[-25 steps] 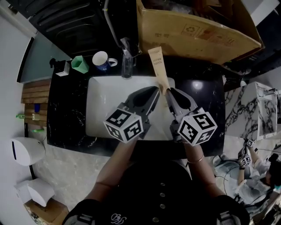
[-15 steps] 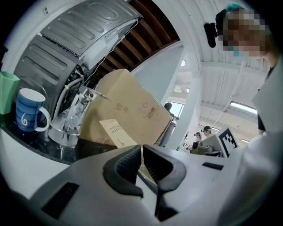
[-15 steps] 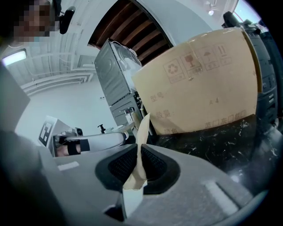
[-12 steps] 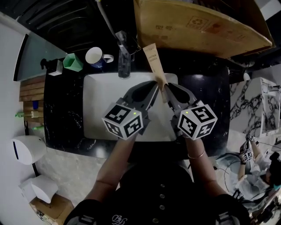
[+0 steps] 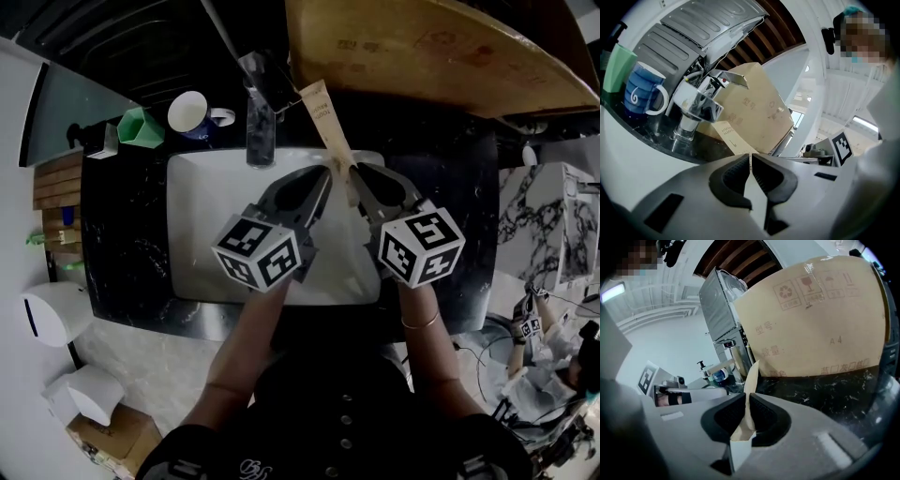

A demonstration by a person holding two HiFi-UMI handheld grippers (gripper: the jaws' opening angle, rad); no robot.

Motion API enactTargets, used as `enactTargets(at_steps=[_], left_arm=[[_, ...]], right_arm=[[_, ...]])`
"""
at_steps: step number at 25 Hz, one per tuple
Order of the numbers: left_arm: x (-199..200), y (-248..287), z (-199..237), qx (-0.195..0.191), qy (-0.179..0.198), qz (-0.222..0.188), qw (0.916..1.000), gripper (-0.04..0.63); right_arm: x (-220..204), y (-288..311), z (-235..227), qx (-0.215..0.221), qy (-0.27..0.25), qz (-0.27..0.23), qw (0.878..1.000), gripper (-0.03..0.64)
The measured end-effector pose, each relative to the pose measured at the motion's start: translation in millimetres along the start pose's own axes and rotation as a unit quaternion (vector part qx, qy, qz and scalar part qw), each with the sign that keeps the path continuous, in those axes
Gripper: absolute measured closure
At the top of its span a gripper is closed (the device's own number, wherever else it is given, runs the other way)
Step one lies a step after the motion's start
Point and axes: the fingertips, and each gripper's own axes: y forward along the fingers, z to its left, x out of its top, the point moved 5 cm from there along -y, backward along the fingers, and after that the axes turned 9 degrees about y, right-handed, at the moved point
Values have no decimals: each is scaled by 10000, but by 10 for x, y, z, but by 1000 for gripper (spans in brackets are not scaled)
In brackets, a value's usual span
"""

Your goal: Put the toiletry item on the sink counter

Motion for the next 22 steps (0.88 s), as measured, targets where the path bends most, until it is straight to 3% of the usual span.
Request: enactTargets(at_steps=[4, 22], left_arm=[[-46, 71, 37, -22, -105, -10, 9999, 572], [-217, 195, 152, -148, -396, 94, 9991, 572]], right_arm=[[3, 77, -69, -127, -133, 137, 9997, 586], [-6, 317, -220, -377, 136, 421, 9983, 584]])
